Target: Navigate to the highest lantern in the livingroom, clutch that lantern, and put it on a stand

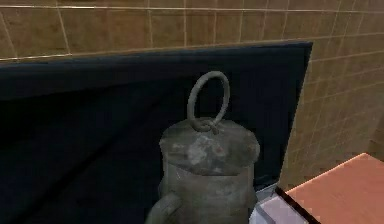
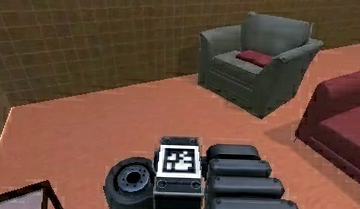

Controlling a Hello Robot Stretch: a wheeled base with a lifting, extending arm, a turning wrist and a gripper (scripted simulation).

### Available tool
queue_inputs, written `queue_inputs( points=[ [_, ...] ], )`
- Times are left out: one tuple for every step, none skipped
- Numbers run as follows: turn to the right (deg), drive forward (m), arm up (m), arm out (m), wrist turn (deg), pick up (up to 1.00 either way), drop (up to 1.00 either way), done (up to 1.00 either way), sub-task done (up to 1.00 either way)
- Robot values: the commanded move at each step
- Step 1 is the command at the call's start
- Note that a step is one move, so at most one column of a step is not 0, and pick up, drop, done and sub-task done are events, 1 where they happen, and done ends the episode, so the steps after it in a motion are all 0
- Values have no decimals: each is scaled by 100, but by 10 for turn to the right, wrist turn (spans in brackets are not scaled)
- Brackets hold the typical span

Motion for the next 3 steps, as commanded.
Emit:
queue_inputs(
  points=[
    [-450,0,0,0,0,0,0,0,0],
    [-240,0,0,0,0,0,0,0,0],
    [0,0,0,18,0,0,0,0,0]
  ],
)
